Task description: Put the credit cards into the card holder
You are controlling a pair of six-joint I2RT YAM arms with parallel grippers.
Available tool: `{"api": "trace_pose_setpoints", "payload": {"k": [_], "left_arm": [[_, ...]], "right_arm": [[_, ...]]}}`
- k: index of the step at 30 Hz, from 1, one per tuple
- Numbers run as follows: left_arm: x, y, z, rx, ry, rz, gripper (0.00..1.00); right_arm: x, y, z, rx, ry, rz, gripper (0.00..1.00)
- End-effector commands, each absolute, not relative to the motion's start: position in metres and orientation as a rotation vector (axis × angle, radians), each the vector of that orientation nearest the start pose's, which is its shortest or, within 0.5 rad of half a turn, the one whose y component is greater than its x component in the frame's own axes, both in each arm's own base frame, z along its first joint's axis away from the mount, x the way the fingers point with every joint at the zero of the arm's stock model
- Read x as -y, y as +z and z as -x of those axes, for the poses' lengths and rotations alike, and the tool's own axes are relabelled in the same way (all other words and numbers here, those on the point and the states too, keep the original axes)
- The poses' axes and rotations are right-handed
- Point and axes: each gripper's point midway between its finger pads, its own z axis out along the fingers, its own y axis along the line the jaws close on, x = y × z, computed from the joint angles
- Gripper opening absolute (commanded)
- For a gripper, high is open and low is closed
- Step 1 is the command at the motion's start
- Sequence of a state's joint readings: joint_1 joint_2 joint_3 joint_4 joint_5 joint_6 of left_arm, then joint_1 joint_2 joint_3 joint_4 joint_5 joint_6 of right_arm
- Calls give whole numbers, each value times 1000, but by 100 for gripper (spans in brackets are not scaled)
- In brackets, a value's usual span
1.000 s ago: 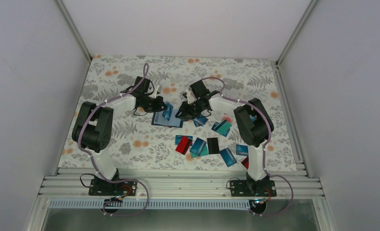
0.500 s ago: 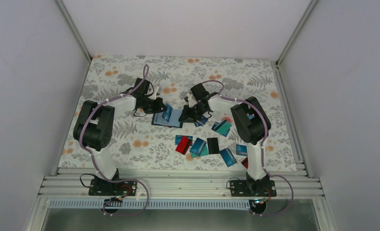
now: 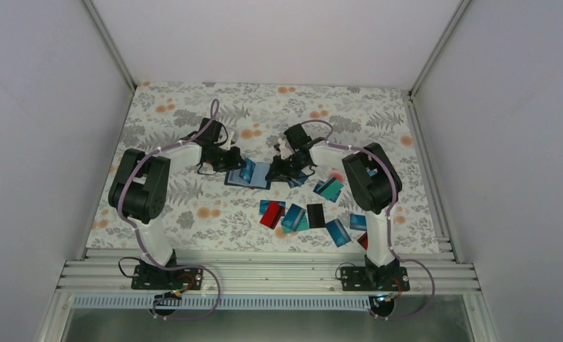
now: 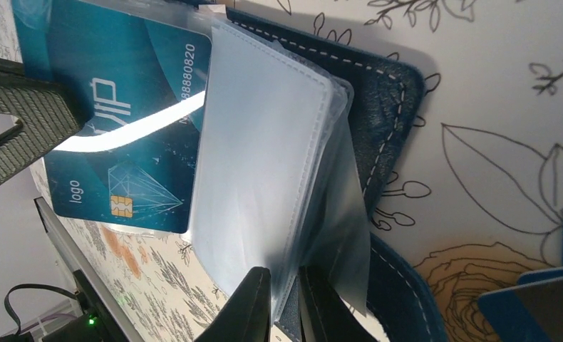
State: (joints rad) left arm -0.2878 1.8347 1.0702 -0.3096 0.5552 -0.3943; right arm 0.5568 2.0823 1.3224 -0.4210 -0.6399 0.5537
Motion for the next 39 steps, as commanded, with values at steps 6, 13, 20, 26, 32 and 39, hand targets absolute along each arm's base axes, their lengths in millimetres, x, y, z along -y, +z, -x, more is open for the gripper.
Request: {"api": "trace_pose_setpoints", "payload": {"k": [6,13,20,26,32,39], "left_arm": [[189,38,-359,-2786,-879,41,2],[181,40,-361,-2779,-815,75,2],[187,36,-359,-2786,-876,70,2],[192,29,-354,-2790,-933,75,2],[200,27,-354,-2767,-998,52,2],[201,28,-356,-2743,-1011,36,2]], "right_arm": [[-311,-7,-314,-3028,1053,149,10],[-310,-10,-310,-3040,1058,150,10],[-311,-10,-310,-3041,1061,158,9],[-310,-15,-308,-3051,1065,163,9],[-308,-21,-304,-3068,1061,166,8],[-308,-25,-304,-3078,1056,174,7]]}}
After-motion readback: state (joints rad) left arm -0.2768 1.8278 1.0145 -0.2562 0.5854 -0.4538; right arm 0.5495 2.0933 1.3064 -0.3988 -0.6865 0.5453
